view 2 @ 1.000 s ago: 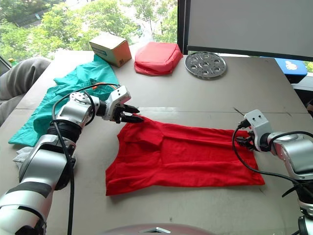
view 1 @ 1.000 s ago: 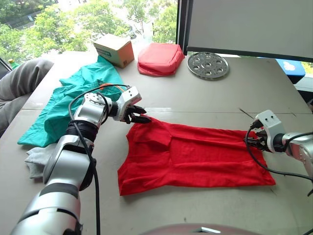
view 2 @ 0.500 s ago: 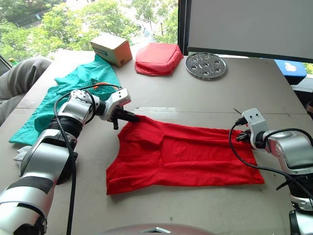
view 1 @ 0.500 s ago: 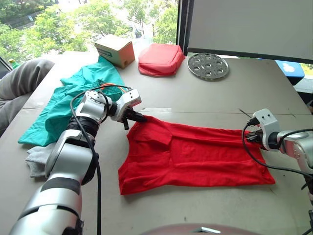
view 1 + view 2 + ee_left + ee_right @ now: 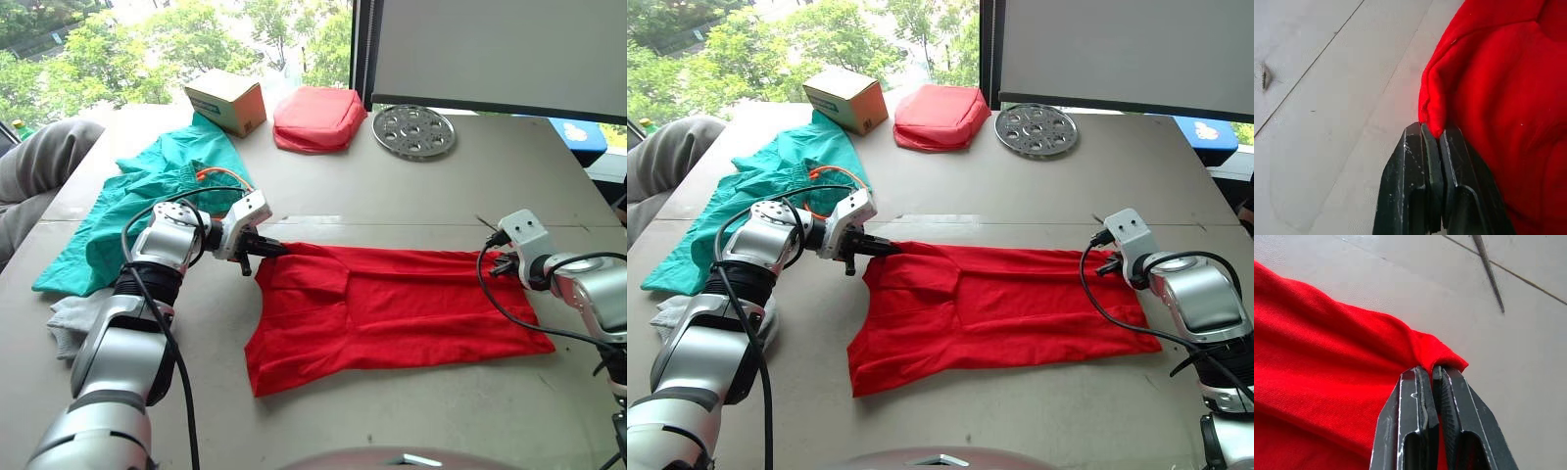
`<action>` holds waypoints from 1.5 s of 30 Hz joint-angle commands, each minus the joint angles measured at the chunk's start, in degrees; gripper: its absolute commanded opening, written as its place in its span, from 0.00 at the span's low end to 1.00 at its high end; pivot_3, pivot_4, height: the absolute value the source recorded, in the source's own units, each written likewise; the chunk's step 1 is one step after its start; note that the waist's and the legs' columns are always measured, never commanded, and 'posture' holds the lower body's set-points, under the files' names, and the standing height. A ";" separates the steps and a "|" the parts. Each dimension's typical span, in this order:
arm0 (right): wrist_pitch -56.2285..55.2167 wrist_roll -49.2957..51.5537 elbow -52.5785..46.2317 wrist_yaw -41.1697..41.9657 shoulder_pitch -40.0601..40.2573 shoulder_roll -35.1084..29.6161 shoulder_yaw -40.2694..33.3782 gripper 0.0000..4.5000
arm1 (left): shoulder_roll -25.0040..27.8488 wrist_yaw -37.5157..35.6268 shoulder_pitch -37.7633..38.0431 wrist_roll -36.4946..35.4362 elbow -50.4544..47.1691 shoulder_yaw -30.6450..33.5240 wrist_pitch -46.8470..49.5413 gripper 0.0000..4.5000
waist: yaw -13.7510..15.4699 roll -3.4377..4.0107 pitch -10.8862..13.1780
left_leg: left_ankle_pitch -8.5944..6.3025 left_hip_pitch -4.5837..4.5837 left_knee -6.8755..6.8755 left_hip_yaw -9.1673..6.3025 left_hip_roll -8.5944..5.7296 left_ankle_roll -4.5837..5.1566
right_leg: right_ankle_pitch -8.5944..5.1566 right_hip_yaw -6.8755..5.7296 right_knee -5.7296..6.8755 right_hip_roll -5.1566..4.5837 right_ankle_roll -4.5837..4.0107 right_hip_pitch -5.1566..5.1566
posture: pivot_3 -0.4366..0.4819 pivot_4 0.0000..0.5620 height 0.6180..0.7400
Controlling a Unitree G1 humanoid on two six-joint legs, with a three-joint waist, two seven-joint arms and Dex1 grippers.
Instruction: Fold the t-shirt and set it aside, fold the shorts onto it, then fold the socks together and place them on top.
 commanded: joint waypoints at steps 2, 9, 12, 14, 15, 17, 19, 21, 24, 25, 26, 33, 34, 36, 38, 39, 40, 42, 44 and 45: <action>-5.31 -4.52 5.02 -1.23 -7.01 2.72 4.72 0.01 | 3.46 2.80 8.59 -4.86 -15.17 4.23 11.43 0.00 | -0.46 0.06 0.03 | 0.00 0.04 -0.03 -0.07 0.01 0.00 | 0.00 0.03 0.02 0.03 0.00 0.00 | 0.48 0.27 0.99; -13.52 -9.50 16.68 0.94 -17.35 8.06 11.54 0.01 | 6.69 10.72 23.15 -13.33 -36.43 14.04 26.85 0.00 | -0.58 0.16 0.10 | 0.00 0.05 -0.17 -0.10 0.07 0.00 | 0.05 0.06 0.01 0.10 0.09 -0.08 | 0.48 0.27 0.99; -18.62 -11.71 23.97 2.32 -22.46 11.04 14.01 0.01 | 6.87 14.58 30.33 -17.34 -45.14 20.28 33.39 0.00 | -0.66 0.19 0.13 | 0.00 0.05 -0.17 -0.09 0.07 0.00 | 0.03 0.08 -0.02 0.09 0.05 -0.08 | 0.48 0.27 0.99; -21.68 -13.07 28.39 3.01 -24.91 12.68 14.98 0.01 | 6.54 16.88 33.59 -19.53 -49.32 22.88 36.28 0.00 | -0.41 0.22 0.16 | 0.00 0.05 -0.16 -0.09 0.06 -0.01 | 0.03 0.08 -0.02 0.07 0.04 -0.08 | 0.48 0.27 0.99; -23.54 -13.98 30.96 3.09 -26.23 13.65 15.50 0.01 | 6.06 18.22 35.09 -20.52 -51.30 24.28 37.70 0.00 | -0.31 0.25 0.17 | 0.00 0.05 -0.16 -0.14 0.05 -0.02 | 0.03 0.05 -0.01 0.08 0.03 -0.08 | 0.48 0.27 0.99; -28.94 -15.30 38.30 3.02 -29.93 17.09 16.12 0.01 | 4.52 21.18 38.40 -22.71 -55.94 28.10 40.83 0.00 | -0.52 0.38 0.26 | 0.01 0.07 -0.15 -0.16 0.04 -0.02 | 0.01 0.04 -0.01 0.07 -0.01 -0.08 | 0.48 0.27 0.99; -34.52 -16.42 45.45 2.91 -33.28 20.60 16.20 0.01 | 3.06 23.91 40.32 -24.68 -58.92 31.72 43.91 0.00 | -0.55 0.37 0.25 | 0.02 0.10 -0.15 -0.14 0.03 -0.04 | 0.02 0.06 -0.01 0.07 -0.02 -0.07 | 0.48 0.27 0.99; -39.61 -17.33 50.70 3.02 -35.60 23.15 15.92 0.01 | 2.61 25.50 41.81 -26.15 -60.83 33.83 45.76 0.00 | -0.75 0.41 0.27 | 0.02 0.11 -0.16 -0.14 0.03 -0.06 | 0.04 0.06 0.01 0.08 0.00 -0.06 | 0.48 0.27 0.99; -46.32 -18.52 61.01 3.43 -40.44 28.33 15.68 0.01 | 0.91 28.65 45.21 -27.85 -63.69 37.49 47.85 0.00 | -1.31 0.50 0.33 | 0.06 0.14 -0.24 -0.16 0.03 -0.13 | 0.06 0.06 0.03 0.09 0.03 -0.06 | 0.48 0.27 0.99; -48.11 -18.74 64.17 3.39 -41.87 29.84 15.28 0.01 | 0.31 29.71 46.08 -28.18 -64.24 38.28 48.22 0.00 | -1.49 0.51 0.33 | 0.10 0.15 -0.33 -0.16 0.01 -0.19 | 0.07 0.06 0.00 0.09 0.03 -0.07 | 0.48 0.27 0.99; -50.01 -19.20 66.91 3.36 -43.08 31.00 15.14 0.01 | -0.04 30.66 46.78 -28.28 -64.44 38.41 47.89 0.00 | -1.58 0.52 0.34 | 0.12 0.16 -0.39 -0.19 0.01 -0.24 | 0.07 0.06 0.00 0.08 0.04 -0.07 | 0.48 0.27 0.99; -55.34 -20.90 75.66 5.11 -46.99 33.41 13.57 0.22 | -2.22 37.50 43.43 -26.39 -59.18 35.59 40.12 0.00 | -1.52 0.52 0.35 | 0.33 0.19 -0.61 -0.33 -0.12 -0.59 | 0.10 -0.09 -0.01 0.04 -0.06 -0.08 | 0.48 0.27 0.99; -55.14 -20.73 74.98 4.69 -46.63 32.54 12.76 0.31 | -2.28 37.48 42.87 -26.50 -58.28 35.36 38.28 0.00 | -1.57 0.53 0.35 | 0.34 0.19 -0.61 -0.34 -0.13 -0.61 | 0.08 -0.12 -0.01 0.03 -0.11 -0.08 | 0.48 0.27 0.99; -53.46 -19.66 72.19 5.64 -45.37 30.65 10.89 0.53 | -2.66 37.58 42.05 -26.54 -56.52 35.35 34.21 0.00 | -1.56 0.54 0.36 | 0.34 0.19 -0.61 -0.38 -0.15 -0.62 | 0.09 -0.09 0.00 0.01 -0.14 -0.08 | 0.48 0.27 0.99; -48.68 -17.32 64.45 8.12 -42.23 27.82 7.90 0.62 | -2.57 36.47 41.55 -27.10 -54.33 35.92 30.23 0.00 | -1.54 0.52 0.35 | 0.35 0.19 -0.64 -0.37 -0.18 -0.62 | 0.09 -0.09 -0.02 0.00 -0.14 -0.07 | 0.48 0.27 0.99; -46.14 -16.58 60.00 8.74 -40.40 26.59 6.73 0.62 | -1.97 35.44 41.90 -26.82 -53.69 35.82 27.61 0.00 | -1.59 0.50 0.33 | 0.35 0.19 -0.69 -0.37 -0.18 -0.62 | 0.10 -0.09 -0.03 -0.01 -0.12 -0.06 | 0.48 0.27 0.99; -42.39 -15.41 53.89 9.33 -37.89 25.31 5.22 0.63 | -2.29 35.56 41.10 -28.37 -52.56 37.14 28.17 0.08 | -1.54 0.49 0.32 | 0.35 0.19 -0.74 -0.36 -0.18 -0.62 | 0.13 -0.08 -0.04 -0.01 -0.08 -0.07 | 0.48 0.27 0.99; -32.93 -12.31 40.47 10.19 -32.44 23.36 1.74 0.63 | -2.02 35.24 39.88 -31.30 -50.96 38.83 29.87 0.21 | -1.56 0.47 0.31 | 0.34 0.19 -0.80 -0.35 -0.17 -0.61 | 0.15 -0.12 -0.03 -0.01 -0.03 -0.08 | 0.48 0.27 0.99; -21.98 -9.03 25.89 9.29 -25.98 22.08 -2.65 0.63 | -0.13 34.29 39.39 -30.94 -48.83 38.49 28.28 0.38 | -1.47 0.43 0.28 | 0.34 0.11 -0.82 -0.38 -0.15 -0.60 | 0.18 -0.20 -0.03 0.00 0.02 -0.11 | 0.48 0.27 0.99; -16.51 -7.39 19.44 8.74 -22.73 21.82 -4.77 0.63 | 0.99 33.28 39.01 -30.73 -47.89 38.24 26.68 0.48 | -1.49 0.40 0.26 | 0.34 0.12 -0.83 -0.38 -0.13 -0.59 | 0.19 -0.23 -0.02 0.01 0.04 -0.11 | 0.48 0.27 0.99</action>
